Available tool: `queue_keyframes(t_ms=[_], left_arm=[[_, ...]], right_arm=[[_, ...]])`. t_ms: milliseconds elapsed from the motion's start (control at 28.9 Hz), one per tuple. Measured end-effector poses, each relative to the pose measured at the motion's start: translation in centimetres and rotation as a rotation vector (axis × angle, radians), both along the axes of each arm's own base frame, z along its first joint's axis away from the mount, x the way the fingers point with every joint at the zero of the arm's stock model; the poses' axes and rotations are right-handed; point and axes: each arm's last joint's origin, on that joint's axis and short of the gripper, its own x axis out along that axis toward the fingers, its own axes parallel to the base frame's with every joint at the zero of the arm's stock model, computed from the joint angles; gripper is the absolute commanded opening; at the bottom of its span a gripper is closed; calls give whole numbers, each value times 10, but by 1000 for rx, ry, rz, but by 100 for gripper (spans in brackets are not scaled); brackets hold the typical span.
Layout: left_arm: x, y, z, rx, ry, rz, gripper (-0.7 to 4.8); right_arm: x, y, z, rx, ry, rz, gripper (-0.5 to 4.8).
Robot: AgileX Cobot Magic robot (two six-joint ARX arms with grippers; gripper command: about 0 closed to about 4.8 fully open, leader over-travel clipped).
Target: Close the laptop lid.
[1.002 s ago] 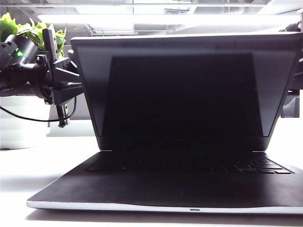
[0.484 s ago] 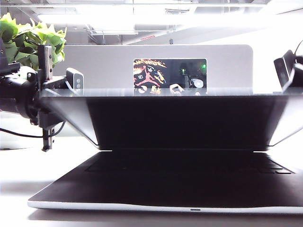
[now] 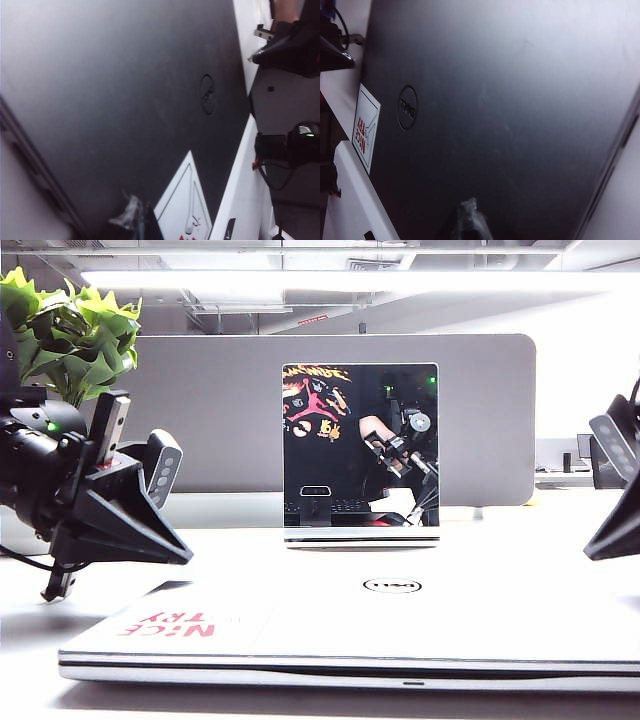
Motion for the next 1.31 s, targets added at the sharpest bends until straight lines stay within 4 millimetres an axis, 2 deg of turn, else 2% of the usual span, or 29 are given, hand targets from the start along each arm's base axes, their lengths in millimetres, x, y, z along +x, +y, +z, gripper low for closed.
queue_keyframes(t_ms=[242,380,484,587,691,760,898,1002,1071,1175,1313], left_arm=[[1,0,0,3,-9,1,-5],[7,-1,2,-21,-41,23,-5],[14,-3,7,-60,-57,51,-5],[20,-4,20,-84,-118,83,-5],[32,-4,45,-68,-225,143,-5],[42,-2,68,0,-319,222,-5],[46,4,132,160,-567,424,-5],[27,9,174,317,-750,627,-5],[16,12,195,406,-862,747,-5],[6,15,214,456,-977,828,-5],[-2,18,226,448,-1033,866,-5]], right_arm=[[0,0,-1,-21,2,-9,-4],[7,-1,3,-7,-21,-41,-4],[18,-1,15,10,-51,-70,-4],[37,-3,38,-20,-120,-129,-4],[57,-7,68,-125,-202,-238,-4],[68,-10,89,-181,-271,-308,-4],[81,-13,133,-258,-395,-410,-4],[72,-16,163,-368,-504,-536,-4],[63,-14,178,-451,-574,-632,-4],[52,-15,197,-507,-672,-743,-4],[43,-17,208,-506,-728,-784,-4]])
